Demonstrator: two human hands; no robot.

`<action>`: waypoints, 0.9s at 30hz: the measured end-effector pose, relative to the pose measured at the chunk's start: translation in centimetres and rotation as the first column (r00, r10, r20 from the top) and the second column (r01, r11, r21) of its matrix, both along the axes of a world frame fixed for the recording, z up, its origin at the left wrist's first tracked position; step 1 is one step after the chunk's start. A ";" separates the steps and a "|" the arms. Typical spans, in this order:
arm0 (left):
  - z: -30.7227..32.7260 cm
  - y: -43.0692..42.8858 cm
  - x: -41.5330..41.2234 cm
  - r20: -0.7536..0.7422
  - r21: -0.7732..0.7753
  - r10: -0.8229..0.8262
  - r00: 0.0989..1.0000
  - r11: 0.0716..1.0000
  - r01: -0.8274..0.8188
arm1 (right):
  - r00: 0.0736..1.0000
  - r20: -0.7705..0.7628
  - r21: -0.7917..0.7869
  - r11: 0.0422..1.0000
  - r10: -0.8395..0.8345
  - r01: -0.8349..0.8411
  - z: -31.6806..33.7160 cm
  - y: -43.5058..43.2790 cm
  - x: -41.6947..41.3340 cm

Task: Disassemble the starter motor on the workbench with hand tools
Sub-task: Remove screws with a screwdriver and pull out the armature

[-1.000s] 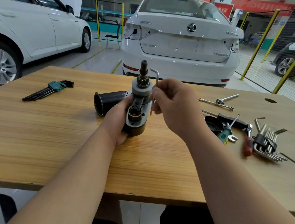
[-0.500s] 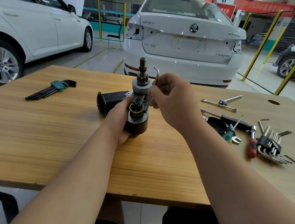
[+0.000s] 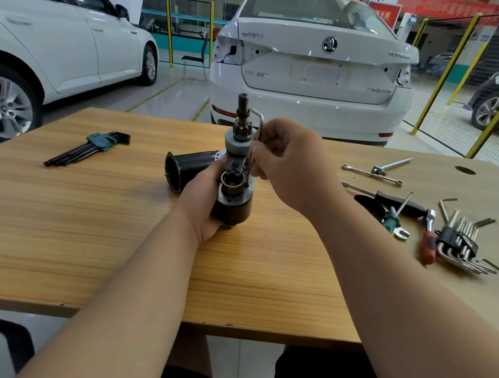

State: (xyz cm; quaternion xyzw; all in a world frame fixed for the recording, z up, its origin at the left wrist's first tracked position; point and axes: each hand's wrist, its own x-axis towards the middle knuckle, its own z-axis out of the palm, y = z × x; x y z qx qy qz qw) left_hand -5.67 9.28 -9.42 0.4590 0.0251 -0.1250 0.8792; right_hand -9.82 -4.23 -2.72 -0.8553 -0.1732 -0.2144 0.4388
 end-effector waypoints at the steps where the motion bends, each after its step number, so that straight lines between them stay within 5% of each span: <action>1: 0.0 0.0 0.1 0.008 0.004 -0.002 1.000 1.000 0.001 | 1.000 0.007 -0.048 0.999 0.005 -0.005 0.3 0.0 0.0; 5: -0.1 -0.1 0.0 0.026 0.077 -0.006 1.000 0.997 0.004 | 0.999 0.035 -0.221 0.975 0.010 -0.002 1.2 0.3 -0.1; 16: 0.1 0.2 -0.2 0.027 0.146 -0.005 1.000 0.989 0.002 | 0.996 0.072 -0.327 0.943 -0.043 0.064 1.7 1.1 0.2; 21: 0.1 -0.1 -0.2 0.025 0.180 -0.001 1.000 0.984 -0.004 | 0.951 0.256 -0.661 0.686 -0.174 0.303 3.5 3.1 -0.2; 27: -0.1 -0.2 0.2 -0.006 0.134 0.046 0.999 0.990 -0.044 | 0.913 0.357 -0.722 0.562 -0.198 0.404 6.5 4.3 -1.0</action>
